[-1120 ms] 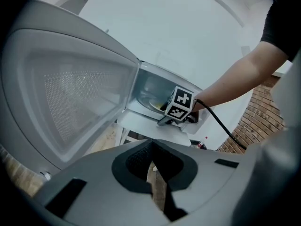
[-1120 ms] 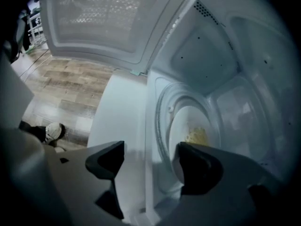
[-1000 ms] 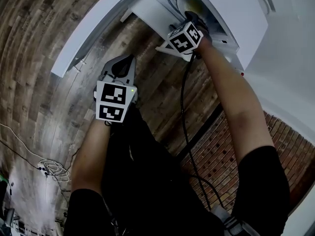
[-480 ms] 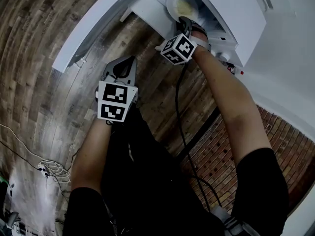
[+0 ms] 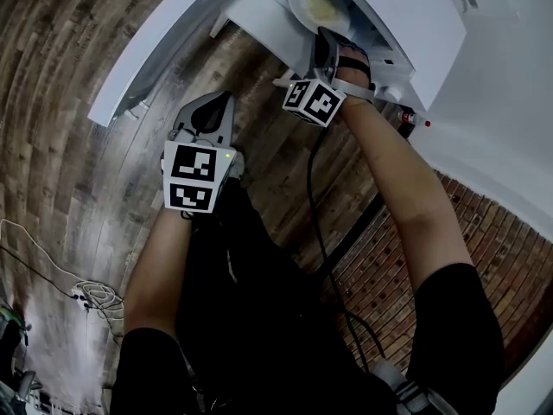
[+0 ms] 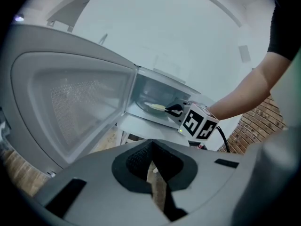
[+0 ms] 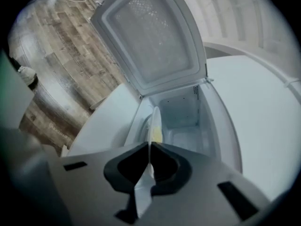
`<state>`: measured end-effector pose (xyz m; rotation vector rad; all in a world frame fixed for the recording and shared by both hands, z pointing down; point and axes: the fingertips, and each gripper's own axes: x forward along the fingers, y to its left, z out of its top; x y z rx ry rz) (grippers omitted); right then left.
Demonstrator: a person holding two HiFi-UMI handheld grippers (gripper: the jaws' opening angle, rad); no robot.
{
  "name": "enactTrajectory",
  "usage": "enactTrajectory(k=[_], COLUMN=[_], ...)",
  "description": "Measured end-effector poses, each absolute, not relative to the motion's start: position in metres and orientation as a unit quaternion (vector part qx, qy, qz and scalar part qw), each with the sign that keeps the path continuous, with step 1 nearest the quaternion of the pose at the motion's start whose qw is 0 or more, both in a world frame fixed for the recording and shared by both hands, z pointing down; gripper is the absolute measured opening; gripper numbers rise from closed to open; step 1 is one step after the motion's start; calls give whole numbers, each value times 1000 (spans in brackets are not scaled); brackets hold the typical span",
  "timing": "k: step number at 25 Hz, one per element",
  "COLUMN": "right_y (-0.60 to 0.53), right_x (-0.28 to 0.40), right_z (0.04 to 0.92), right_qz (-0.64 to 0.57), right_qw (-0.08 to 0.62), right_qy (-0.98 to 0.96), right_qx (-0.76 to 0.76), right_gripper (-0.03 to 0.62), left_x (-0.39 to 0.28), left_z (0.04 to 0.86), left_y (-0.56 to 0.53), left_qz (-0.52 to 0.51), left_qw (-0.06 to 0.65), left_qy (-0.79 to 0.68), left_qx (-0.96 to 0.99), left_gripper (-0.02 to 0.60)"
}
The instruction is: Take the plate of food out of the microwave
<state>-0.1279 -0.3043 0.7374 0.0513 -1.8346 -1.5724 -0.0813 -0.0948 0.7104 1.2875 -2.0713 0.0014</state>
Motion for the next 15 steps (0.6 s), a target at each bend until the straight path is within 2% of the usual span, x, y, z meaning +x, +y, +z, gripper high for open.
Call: enactTrajectory(k=[7,15], right_y=[-257,-210], right_x=[-100,-79], right_z=[696,595], right_qz=[-613,-617], right_qw=[302,251], right_qy=[-730,-745], right_qx=[-13,-35], right_gripper=[26,26], left_x=[-96,-104], left_z=[671,592], left_y=[-95,-106], left_qz=[-6,-22], left_qw=[320,307], left_qy=[-813,-812], left_qx=[486,495], left_gripper=[-9,-9])
